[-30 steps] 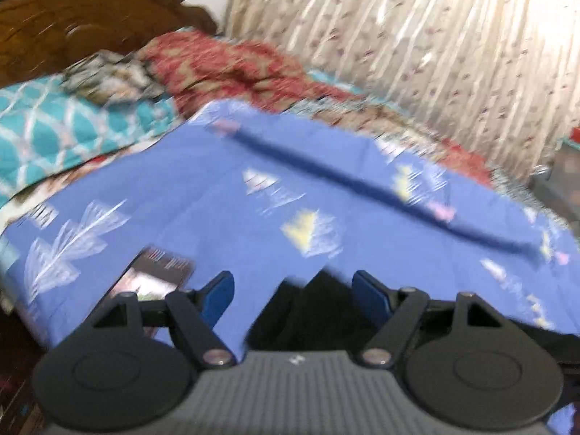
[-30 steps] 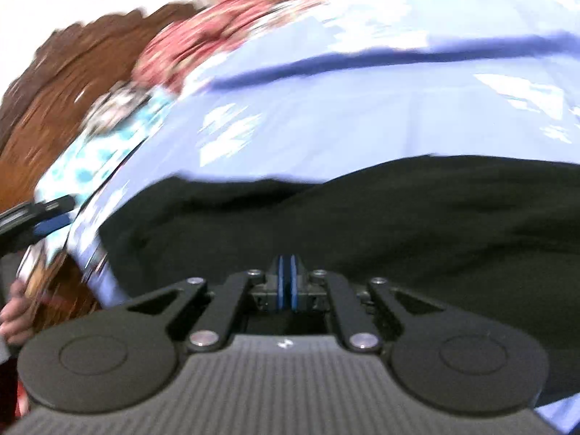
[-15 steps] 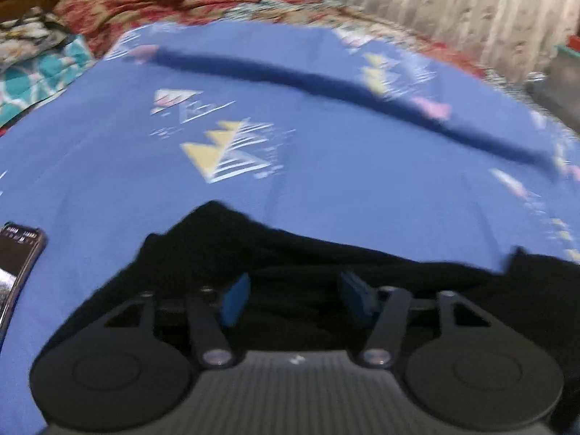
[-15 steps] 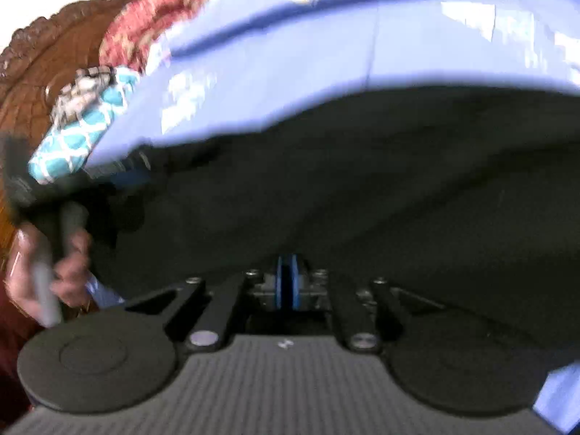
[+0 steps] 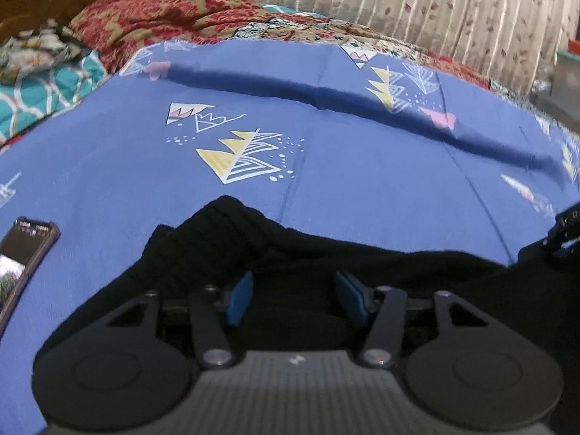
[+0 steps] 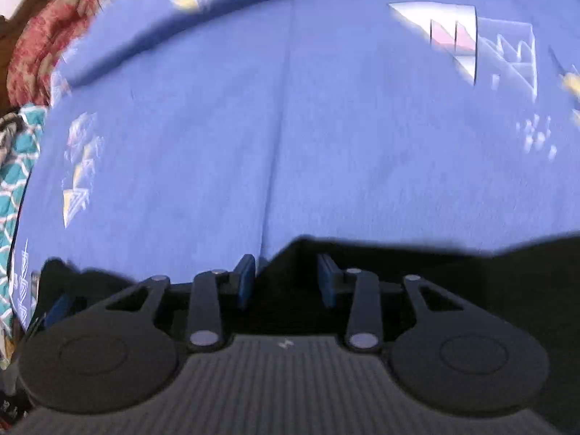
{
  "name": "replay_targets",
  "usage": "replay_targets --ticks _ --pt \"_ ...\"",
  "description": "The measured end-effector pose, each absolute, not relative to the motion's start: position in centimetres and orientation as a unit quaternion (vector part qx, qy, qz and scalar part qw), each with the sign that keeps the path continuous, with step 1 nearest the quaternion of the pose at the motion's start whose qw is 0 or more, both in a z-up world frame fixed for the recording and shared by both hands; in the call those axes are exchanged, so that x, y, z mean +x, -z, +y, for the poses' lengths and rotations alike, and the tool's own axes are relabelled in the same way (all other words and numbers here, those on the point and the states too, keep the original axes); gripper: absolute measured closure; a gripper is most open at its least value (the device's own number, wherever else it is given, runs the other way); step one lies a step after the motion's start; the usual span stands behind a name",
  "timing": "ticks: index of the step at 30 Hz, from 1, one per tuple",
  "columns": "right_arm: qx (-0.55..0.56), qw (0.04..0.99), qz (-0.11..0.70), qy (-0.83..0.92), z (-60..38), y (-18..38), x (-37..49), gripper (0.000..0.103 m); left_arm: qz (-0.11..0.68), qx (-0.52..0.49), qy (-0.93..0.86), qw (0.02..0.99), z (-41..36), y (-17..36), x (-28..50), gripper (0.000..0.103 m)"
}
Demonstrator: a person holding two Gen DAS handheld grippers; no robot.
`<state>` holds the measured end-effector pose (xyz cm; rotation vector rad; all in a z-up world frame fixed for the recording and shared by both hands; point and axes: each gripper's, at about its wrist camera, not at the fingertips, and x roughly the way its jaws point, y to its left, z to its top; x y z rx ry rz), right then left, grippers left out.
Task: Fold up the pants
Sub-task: 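Lower the folded pants onto the sheet and open both tools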
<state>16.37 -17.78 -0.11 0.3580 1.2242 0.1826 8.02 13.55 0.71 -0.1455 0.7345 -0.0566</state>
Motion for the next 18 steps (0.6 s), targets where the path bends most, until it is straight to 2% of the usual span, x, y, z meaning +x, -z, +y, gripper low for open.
replay_targets --ticks 2,4,5,7,10,15,18 --pt "0.185 0.786 0.577 -0.126 -17.3 -0.2 15.6 0.073 0.361 -0.086 0.027 0.928 13.9 -0.9 8.1 0.051" --pt "0.155 0.791 0.571 -0.152 -16.0 -0.8 14.6 0.090 0.362 -0.108 0.028 0.925 14.2 -1.3 8.1 0.044" --pt "0.144 0.798 0.564 -0.157 -15.6 -0.9 14.2 0.093 0.363 -0.121 0.030 0.924 14.3 -1.5 8.2 0.041" --pt "0.145 0.824 0.527 -0.152 -15.5 -1.5 13.9 0.094 0.363 -0.134 0.029 0.921 14.3 -1.6 8.4 0.038" --pt "0.219 0.852 0.458 -0.129 -17.4 -2.1 14.9 0.095 0.367 -0.126 0.020 0.921 14.1 -1.2 8.8 0.040" --pt "0.170 0.864 0.467 -0.079 -15.8 1.6 15.6 0.094 0.360 -0.072 0.007 0.930 12.5 -0.4 8.6 0.040" --pt "0.175 0.869 0.457 -0.076 -16.4 1.8 14.9 0.088 0.355 -0.043 0.004 0.934 11.8 0.0 8.6 0.039"
